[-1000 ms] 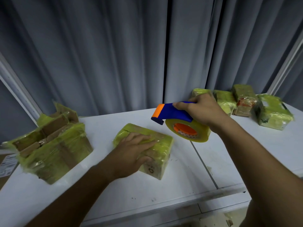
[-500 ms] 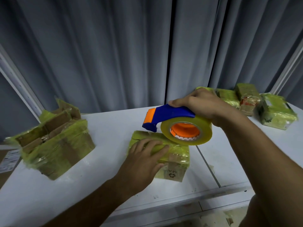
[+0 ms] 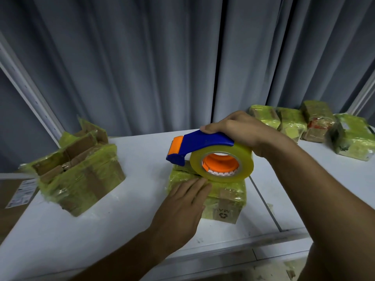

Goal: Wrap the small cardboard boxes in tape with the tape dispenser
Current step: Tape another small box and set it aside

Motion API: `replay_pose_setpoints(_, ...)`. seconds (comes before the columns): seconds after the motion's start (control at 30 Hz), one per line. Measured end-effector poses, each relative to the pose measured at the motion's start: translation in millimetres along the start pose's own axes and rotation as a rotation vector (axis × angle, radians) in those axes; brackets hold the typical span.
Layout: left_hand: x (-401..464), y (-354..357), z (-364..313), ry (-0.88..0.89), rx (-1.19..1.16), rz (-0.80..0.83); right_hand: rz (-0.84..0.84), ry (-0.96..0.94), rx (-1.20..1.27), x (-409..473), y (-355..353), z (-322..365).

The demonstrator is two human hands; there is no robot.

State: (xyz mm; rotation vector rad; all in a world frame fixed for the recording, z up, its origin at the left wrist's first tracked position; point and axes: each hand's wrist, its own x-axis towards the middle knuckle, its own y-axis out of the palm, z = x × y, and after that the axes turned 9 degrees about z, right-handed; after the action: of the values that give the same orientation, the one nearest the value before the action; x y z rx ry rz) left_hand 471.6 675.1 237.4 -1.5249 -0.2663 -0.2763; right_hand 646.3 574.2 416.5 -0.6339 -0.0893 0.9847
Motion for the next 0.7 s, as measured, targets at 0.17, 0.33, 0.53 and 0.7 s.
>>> replay_pose_setpoints(0.17,-1.8,-7.0,4.6,0.032,-0.105,-0.036,0.009,0.029,0.044,4.0,1.7,1.4)
replay_pose_setpoints(0.33,-3.7,-11.1,9.2,0.031,-0.183,-0.119,-0.011,0.075,0.013,9.2,4.9,-0.4)
replay_pose_setpoints(0.53,1.3,-28.4,14.7,-0.133,-0.531,-0.275,-0.009,0.09,-0.066,10.9,9.6,3.5)
replay_pose_setpoints(0.7,17.2,-41.1,25.8,-0.835,-0.972,-0.505,-0.004,0.086,-0.088,11.8,14.5,5.7)
